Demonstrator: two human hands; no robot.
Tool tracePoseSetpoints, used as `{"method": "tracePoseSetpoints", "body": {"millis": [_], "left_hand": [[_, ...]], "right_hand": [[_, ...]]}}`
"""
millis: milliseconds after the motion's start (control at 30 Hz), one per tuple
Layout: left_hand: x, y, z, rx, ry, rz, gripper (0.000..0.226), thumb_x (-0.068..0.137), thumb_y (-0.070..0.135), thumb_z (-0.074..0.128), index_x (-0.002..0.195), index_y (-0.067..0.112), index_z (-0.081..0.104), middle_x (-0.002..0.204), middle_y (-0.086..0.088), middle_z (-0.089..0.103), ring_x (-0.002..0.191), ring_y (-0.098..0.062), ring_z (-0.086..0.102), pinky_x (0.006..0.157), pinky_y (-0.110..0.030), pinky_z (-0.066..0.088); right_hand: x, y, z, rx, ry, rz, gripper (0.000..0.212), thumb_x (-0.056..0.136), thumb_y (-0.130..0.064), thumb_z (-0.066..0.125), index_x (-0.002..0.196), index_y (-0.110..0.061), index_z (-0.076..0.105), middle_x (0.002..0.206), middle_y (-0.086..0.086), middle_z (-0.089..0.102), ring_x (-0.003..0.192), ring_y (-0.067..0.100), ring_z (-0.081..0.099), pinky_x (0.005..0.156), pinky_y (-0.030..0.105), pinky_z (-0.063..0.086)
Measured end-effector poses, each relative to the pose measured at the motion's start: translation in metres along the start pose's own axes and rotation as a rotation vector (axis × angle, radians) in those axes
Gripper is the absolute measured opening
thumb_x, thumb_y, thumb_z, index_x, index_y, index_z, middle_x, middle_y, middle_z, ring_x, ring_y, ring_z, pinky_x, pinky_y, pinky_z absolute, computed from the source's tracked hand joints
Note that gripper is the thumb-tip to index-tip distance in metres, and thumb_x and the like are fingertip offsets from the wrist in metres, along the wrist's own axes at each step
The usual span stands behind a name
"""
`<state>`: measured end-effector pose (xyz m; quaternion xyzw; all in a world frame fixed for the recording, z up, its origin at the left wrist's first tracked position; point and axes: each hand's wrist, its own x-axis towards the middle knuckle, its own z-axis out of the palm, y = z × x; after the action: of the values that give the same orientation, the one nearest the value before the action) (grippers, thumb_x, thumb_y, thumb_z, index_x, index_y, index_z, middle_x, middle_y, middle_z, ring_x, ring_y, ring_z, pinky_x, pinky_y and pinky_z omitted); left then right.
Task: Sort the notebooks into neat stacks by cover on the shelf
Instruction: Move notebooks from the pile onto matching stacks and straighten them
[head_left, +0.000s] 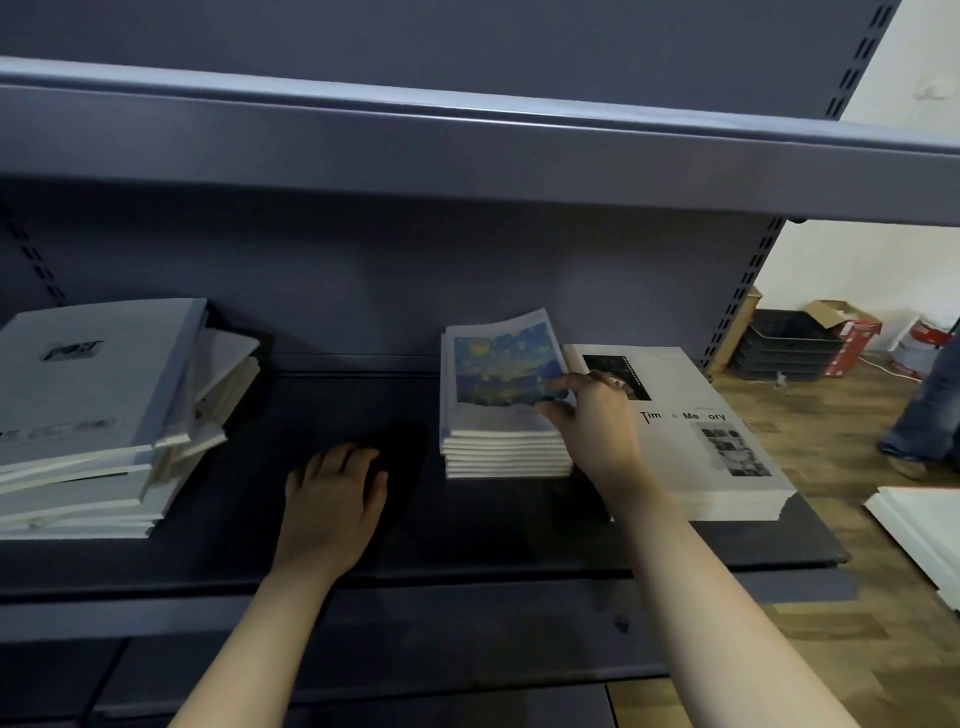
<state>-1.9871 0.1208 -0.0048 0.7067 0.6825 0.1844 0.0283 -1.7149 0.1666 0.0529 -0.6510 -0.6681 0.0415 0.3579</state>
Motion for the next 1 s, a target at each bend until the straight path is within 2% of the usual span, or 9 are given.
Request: {"method": "tracePoseSetpoints", "body": {"millis": [167,367,467,567,600,667,733,900,1000], "left_hand": [[0.001,0.000,0.000,-0.002,0.002,-0.010,0.040,0.098,0.037,0.039,0.133,0.022,0.049,0.140,-0.003,0.046,0.128,-0.024,0.039,0.107,-0.045,0.025],[0.002,0.000,0.000,-0.007,0.003,-0.012,0.040,0.097,0.037,0.039,0.133,0.022,0.049,0.140,-0.003,0.046,0.128,-0.023,0.039,0.106,-0.044,0.026],[0.002,0.001,0.000,-0.023,0.004,-0.014,0.040,0.097,0.037,0.040,0.133,0.021,0.050,0.139,-0.004,0.047,0.127,-0.024,0.040,0.106,-0.045,0.026],[0.002,0.001,0.000,-0.016,0.001,-0.019,0.040,0.097,0.038,0.039,0.132,0.022,0.050,0.139,-0.003,0.047,0.127,-0.024,0.040,0.107,-0.045,0.026],[0.003,0.001,0.000,-0.015,-0.001,-0.020,0.040,0.097,0.038,0.039,0.132,0.022,0.049,0.139,-0.003,0.047,0.127,-0.024,0.040,0.107,-0.045,0.026],[0.003,0.001,0.000,-0.022,-0.003,-0.022,0.040,0.097,0.038,0.039,0.133,0.023,0.049,0.139,-0.003,0.046,0.128,-0.024,0.039,0.108,-0.045,0.025],[0.003,0.001,0.000,-0.026,-0.003,-0.021,0.040,0.097,0.038,0.040,0.132,0.023,0.049,0.139,-0.003,0.046,0.128,-0.024,0.039,0.108,-0.045,0.026],[0.002,0.002,-0.001,-0.020,0.006,-0.010,0.040,0.097,0.038,0.039,0.132,0.023,0.049,0.139,-0.002,0.046,0.127,-0.023,0.039,0.107,-0.044,0.026],[0.000,0.001,-0.001,-0.027,0.004,-0.005,0.039,0.097,0.037,0.039,0.133,0.023,0.048,0.140,-0.002,0.046,0.128,-0.023,0.039,0.107,-0.044,0.026]], "right_hand": [[-0.002,0.000,-0.001,-0.037,-0.004,-0.023,0.023,0.084,-0.023,0.071,0.105,-0.012,0.071,0.101,0.012,0.064,0.090,0.027,0.061,0.067,0.024,0.038],[-0.003,-0.002,-0.001,-0.064,-0.024,-0.004,0.023,0.087,-0.024,0.065,0.106,-0.014,0.072,0.102,0.013,0.065,0.090,0.030,0.062,0.070,0.030,0.046],[-0.006,-0.002,-0.003,-0.065,-0.123,0.006,0.024,0.088,-0.021,0.056,0.104,-0.015,0.072,0.098,0.012,0.068,0.087,0.031,0.063,0.072,0.032,0.050],[-0.006,0.000,-0.011,0.022,-0.273,0.004,0.020,0.087,-0.025,0.059,0.094,-0.012,0.071,0.087,0.008,0.070,0.085,0.027,0.064,0.072,0.032,0.049],[-0.006,0.001,-0.014,0.045,-0.320,-0.001,0.022,0.086,-0.029,0.064,0.098,-0.012,0.071,0.092,0.007,0.071,0.090,0.024,0.065,0.076,0.031,0.048],[-0.004,0.000,-0.017,0.024,-0.389,-0.023,0.043,0.083,-0.037,0.072,0.118,-0.013,0.067,0.113,0.006,0.069,0.107,0.021,0.062,0.085,0.028,0.045],[-0.003,-0.003,-0.014,-0.047,-0.385,-0.029,0.053,0.082,-0.039,0.072,0.128,-0.013,0.061,0.125,0.008,0.065,0.115,0.025,0.058,0.091,0.029,0.043],[-0.004,-0.007,-0.011,-0.061,-0.332,-0.004,0.047,0.083,-0.035,0.071,0.125,-0.015,0.063,0.123,0.010,0.066,0.113,0.030,0.058,0.091,0.035,0.046],[-0.009,-0.006,-0.009,-0.070,-0.336,-0.003,0.048,0.087,-0.036,0.066,0.131,-0.017,0.058,0.128,0.009,0.063,0.120,0.031,0.054,0.099,0.038,0.043]]}}
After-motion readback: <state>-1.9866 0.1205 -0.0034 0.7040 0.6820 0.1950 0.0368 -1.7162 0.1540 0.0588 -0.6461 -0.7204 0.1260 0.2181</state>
